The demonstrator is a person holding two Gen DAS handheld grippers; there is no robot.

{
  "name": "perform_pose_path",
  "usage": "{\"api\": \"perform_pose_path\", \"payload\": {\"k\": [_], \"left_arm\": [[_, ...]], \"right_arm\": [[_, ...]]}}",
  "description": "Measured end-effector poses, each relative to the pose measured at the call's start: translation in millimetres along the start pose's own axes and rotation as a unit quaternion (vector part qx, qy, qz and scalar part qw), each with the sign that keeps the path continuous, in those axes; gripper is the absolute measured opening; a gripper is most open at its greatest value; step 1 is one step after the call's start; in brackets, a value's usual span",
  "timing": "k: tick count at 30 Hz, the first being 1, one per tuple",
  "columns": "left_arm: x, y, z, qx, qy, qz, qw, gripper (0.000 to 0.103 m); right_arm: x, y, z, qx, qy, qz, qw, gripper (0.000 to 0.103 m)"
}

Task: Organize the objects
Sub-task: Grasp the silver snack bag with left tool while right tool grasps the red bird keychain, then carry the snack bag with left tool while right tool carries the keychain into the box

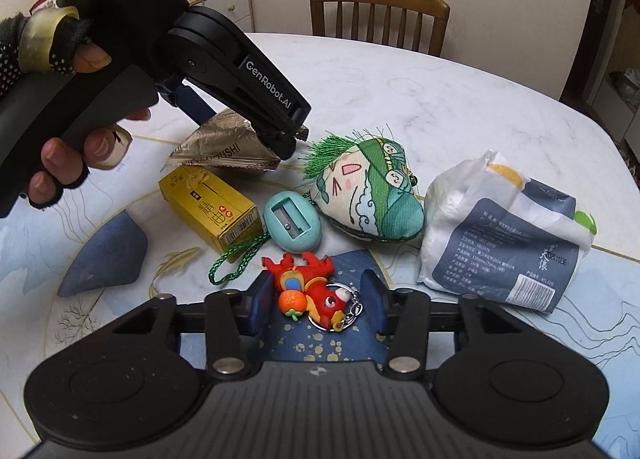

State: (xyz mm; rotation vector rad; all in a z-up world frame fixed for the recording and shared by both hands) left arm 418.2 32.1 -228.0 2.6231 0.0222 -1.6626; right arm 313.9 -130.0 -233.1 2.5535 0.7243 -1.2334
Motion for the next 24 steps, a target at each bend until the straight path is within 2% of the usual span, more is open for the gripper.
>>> {"api": "perform_pose_path", "payload": {"k": [2, 4, 8, 24], "left_arm": [[-2, 0, 0, 0.003, 0.003, 0.001, 1.0000, 0.067], [-2, 1, 1, 0.004, 0.003, 0.007, 1.0000, 0.057], [-6, 1, 2, 0.007, 0.009, 0.005, 0.9999, 0.052], [-47, -13, 9, -0.019, 0.038, 0.017, 0.9990, 0.049]], "right_arm": [[-1, 0, 0, 0.003, 0.000, 0.000, 1.000, 0.040], [-1, -1, 0, 0.003, 0.000, 0.001, 1.000, 0.039], [-3, 1, 1, 0.011, -0.001, 0.002, 1.000, 0.039], [-49, 9, -2, 0.079, 0.026, -0.005, 0.997, 0.038]]}}
Point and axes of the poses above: each gripper's, at about its wrist camera, not at the fingertips, and x roughly the way its jaws point, y to its right, z to its underside, the point moved 6 cm from there along x, roughly the way its jaws point
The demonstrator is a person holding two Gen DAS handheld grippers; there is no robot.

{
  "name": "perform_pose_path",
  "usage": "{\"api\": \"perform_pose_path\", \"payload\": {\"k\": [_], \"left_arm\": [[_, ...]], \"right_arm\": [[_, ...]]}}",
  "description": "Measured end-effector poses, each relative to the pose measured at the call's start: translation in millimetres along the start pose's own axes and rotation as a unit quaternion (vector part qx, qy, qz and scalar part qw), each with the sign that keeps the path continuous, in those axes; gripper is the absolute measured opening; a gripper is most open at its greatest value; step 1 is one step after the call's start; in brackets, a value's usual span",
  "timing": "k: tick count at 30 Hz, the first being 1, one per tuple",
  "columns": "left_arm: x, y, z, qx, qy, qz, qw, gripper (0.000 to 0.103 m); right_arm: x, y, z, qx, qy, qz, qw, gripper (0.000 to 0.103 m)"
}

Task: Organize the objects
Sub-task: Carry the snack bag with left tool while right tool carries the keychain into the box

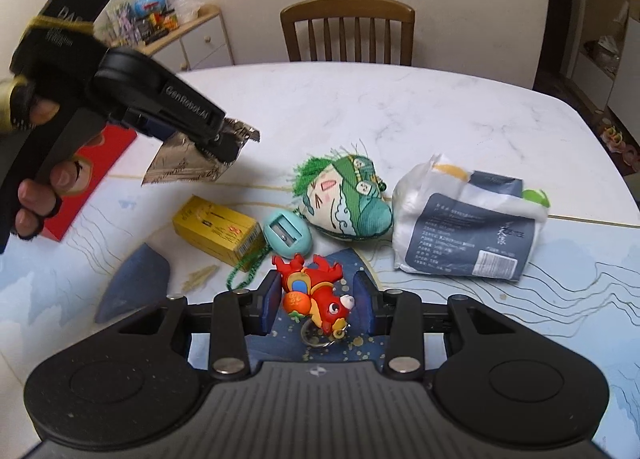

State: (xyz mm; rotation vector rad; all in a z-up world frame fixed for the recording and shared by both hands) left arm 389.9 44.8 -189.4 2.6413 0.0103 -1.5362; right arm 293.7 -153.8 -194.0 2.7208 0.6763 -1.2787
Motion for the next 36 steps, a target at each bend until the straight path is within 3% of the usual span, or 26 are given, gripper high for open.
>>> {"api": "perform_pose_path", "payload": {"k": [19, 36], "left_arm": [[-86, -6, 21, 0.004, 0.046, 0.044, 0.9980, 0.049], [-139, -92, 46, -0.021, 0.059, 0.033, 0.9975, 0.049]], "right_arm": [[-74, -48, -28, 0.003, 0.049, -0.015, 0.999, 0.038], [-91, -149, -65, -0.035, 0.072, -0.042, 0.996, 0.038]]}}
Point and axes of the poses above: each gripper's, at about its wrist camera, not at the fingertips, and x roughly the way its jaws point, y to its right, z to its underside, the point moved 6 cm from there along x, roughly the way its jaws point
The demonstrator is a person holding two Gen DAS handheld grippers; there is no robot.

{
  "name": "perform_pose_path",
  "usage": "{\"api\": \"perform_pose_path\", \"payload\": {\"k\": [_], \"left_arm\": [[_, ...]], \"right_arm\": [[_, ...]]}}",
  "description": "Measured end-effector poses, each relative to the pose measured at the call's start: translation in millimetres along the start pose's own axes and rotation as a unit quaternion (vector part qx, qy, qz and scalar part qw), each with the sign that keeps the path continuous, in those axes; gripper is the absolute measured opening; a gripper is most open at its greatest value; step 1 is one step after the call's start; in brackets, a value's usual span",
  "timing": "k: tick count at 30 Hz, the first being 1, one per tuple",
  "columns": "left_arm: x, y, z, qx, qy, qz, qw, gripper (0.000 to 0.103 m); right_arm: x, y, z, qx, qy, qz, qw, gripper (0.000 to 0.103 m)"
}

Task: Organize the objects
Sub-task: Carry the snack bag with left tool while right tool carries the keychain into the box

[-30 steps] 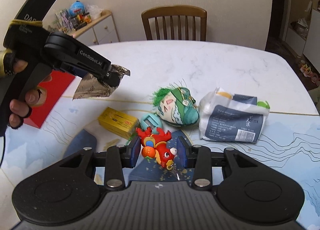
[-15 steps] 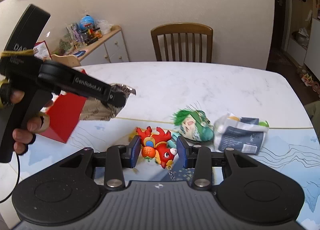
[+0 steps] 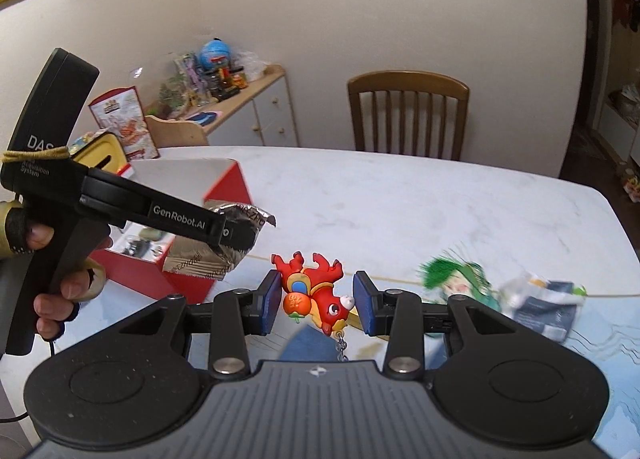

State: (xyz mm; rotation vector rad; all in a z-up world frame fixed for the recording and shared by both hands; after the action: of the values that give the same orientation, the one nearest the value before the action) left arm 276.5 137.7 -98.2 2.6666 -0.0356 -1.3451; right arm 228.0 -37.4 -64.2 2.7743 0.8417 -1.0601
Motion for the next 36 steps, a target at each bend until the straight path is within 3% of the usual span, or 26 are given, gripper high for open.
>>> {"api": "perform_pose_path", "payload": {"k": [20, 36], "left_arm": [[-42, -123, 0, -0.027, 0.018, -0.027, 0.9991, 0.049], [-30, -226, 2, -0.067, 0.004, -0.086, 0.9940, 0.049]], "right_arm": [[48, -119, -46, -0.033, 0.005, -0.029, 0.999, 0.038], [124, -180, -59, -0.069, -0.029, -0.037, 0.997, 0.038]]}}
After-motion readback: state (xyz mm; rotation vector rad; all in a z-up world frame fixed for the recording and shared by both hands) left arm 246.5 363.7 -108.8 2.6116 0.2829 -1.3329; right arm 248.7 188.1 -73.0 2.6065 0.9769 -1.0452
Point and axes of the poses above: each gripper's, at about its wrist camera, not at the fingertips, and x roughly the way its jaws point, y to its right, z to its underside, the point moved 6 cm from there along x, roughly the way its jaws point
